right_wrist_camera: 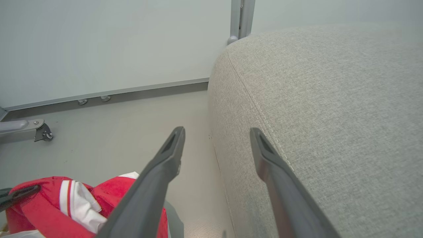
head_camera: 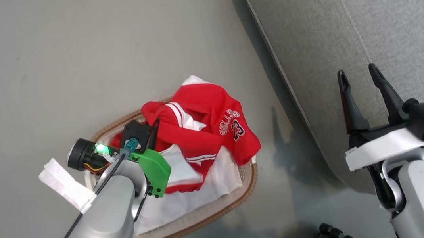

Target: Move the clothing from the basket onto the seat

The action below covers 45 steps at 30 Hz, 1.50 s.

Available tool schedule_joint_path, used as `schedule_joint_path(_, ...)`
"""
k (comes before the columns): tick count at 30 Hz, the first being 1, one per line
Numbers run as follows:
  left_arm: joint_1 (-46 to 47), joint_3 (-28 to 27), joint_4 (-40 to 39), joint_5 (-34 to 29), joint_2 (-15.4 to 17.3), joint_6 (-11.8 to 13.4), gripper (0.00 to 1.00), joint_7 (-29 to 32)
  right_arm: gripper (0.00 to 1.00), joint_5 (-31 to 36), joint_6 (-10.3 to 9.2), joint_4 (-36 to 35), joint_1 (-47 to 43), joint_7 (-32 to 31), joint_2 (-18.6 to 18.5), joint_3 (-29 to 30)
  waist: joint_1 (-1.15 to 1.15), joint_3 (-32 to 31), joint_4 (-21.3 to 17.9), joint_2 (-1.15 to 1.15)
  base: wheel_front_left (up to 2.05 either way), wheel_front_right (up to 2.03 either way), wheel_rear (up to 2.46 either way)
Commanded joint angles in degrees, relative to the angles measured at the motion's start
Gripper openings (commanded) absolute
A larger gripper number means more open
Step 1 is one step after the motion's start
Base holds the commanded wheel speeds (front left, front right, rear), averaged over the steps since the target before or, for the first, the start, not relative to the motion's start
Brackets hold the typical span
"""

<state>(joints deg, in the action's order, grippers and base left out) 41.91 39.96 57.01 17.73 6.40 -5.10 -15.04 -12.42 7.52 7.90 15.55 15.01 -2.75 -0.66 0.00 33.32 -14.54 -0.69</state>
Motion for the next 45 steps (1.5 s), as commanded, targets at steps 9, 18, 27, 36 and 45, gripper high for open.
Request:
schedule_joint_path(9, -0.68, 2.89, -10.43, -3.54, 5.08, -1.71, 0.0, -0.2, 1.0, 3.12, -0.06, 2.14, -6.9, 0.26, -0.25, 0.59, 0.0, -19.03, 5.26, 0.69, 0.0, 0.0, 0.0)
schedule_joint_path(18, 5.37, 8.35, -16.82, 1.52, 8.7, -2.42, 0.0, 3.07, 1.0, 4.23, -0.06, 3.11, -10.41, 0.26, -0.23, -0.94, 0.0, -27.4, 4.3, 0.69, 0.0, 0.0, 0.0)
schedule_joint_path(27, 13.77, 11.35, -22.59, 6.49, 11.34, -2.39, 0.0, 5.55, 1.0, 4.8, -0.06, 3.29, -10.82, 0.26, -0.23, -3.09, 0.0, -31.1, 3.39, 0.69, 0.0, 0.0, 0.0)
schedule_joint_path(36, 19.91, 12.16, -22.39, 7.67, 9.43, -2.4, 0.0, 6.69, 1.0, 5.38, -0.05, 3.6, -11.09, 0.26, -0.23, -4.85, 0.0, -32.91, 3.15, 0.69, 0.0, 0.0, 0.0)
schedule_joint_path(45, 21.81, 12.78, -21.74, 8.83, 7.75, -2.41, 0.0, 6.27, 1.0, 3.38, -0.05, 4.2, -9.34, 0.26, -0.21, -9.61, 0.0, -33.9, 3.32, 0.69, 0.0, 0.0, 0.0)
